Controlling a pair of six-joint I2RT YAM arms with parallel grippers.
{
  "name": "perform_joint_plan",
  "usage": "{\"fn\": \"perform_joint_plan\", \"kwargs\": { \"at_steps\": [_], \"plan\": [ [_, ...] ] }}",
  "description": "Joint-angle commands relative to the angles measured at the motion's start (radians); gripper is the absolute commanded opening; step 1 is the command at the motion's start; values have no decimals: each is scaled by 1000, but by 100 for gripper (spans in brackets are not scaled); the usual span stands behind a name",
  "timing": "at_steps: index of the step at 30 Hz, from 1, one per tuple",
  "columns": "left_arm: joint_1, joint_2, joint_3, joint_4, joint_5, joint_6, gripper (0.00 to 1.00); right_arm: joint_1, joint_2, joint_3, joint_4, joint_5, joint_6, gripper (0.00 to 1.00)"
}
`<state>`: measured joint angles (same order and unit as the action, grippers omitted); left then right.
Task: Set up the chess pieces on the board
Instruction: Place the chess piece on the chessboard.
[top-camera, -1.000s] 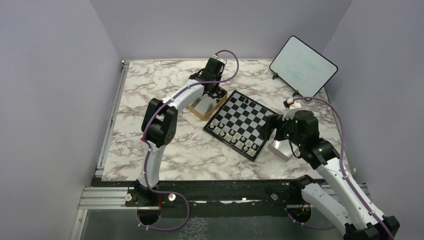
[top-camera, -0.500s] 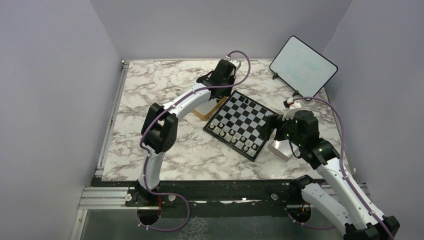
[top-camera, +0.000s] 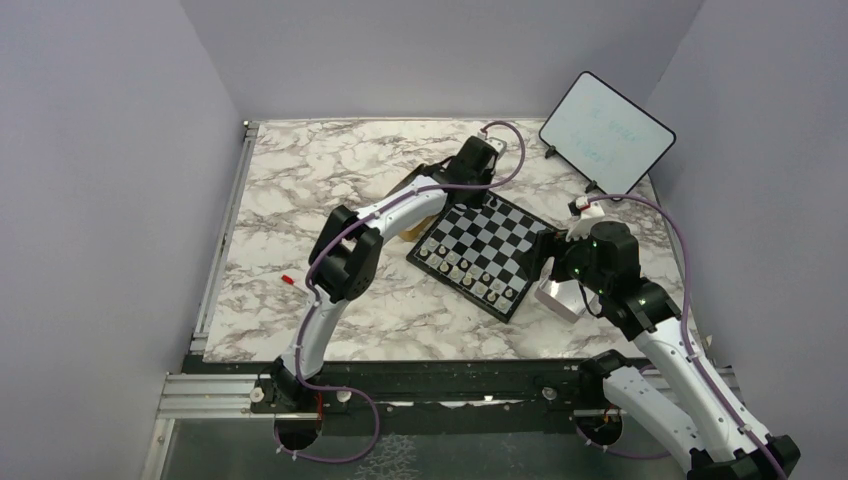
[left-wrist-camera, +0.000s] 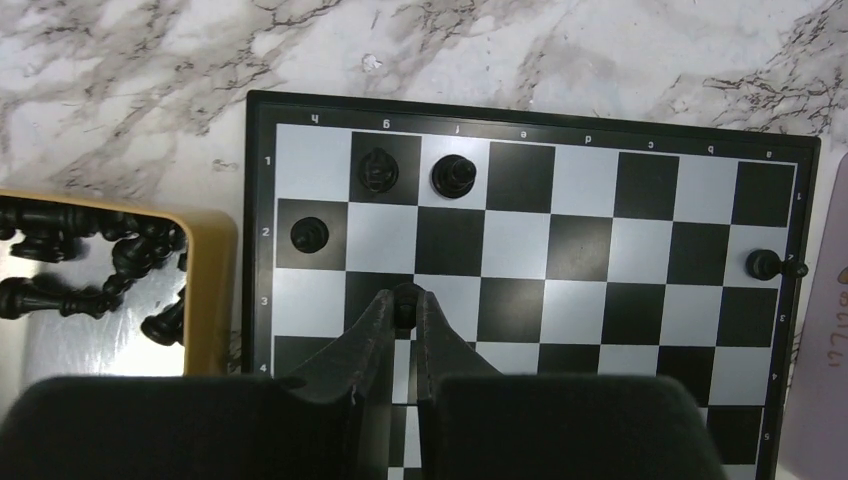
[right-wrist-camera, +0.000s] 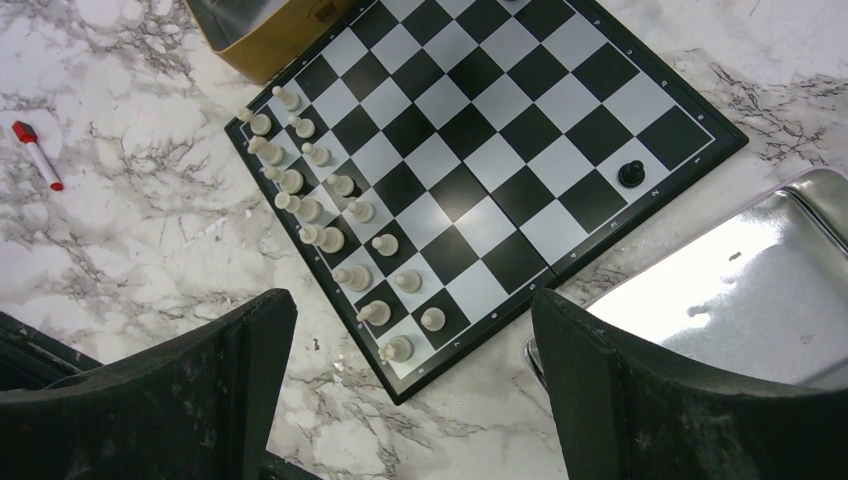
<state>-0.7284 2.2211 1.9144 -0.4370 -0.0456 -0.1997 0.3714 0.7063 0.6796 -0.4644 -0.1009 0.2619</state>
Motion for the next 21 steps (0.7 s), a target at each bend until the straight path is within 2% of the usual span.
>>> {"fn": "perform_joint_plan", "kwargs": {
  "at_steps": [1, 21],
  "plan": [
    [-15, 51, 69, 11, -27, -7, 11, -1, -16, -3, 28, -20, -9, 93],
    [-15, 156, 126, 38, -83, 19, 11, -2, -36, -3, 29, -26, -12, 93]
  ]
}}
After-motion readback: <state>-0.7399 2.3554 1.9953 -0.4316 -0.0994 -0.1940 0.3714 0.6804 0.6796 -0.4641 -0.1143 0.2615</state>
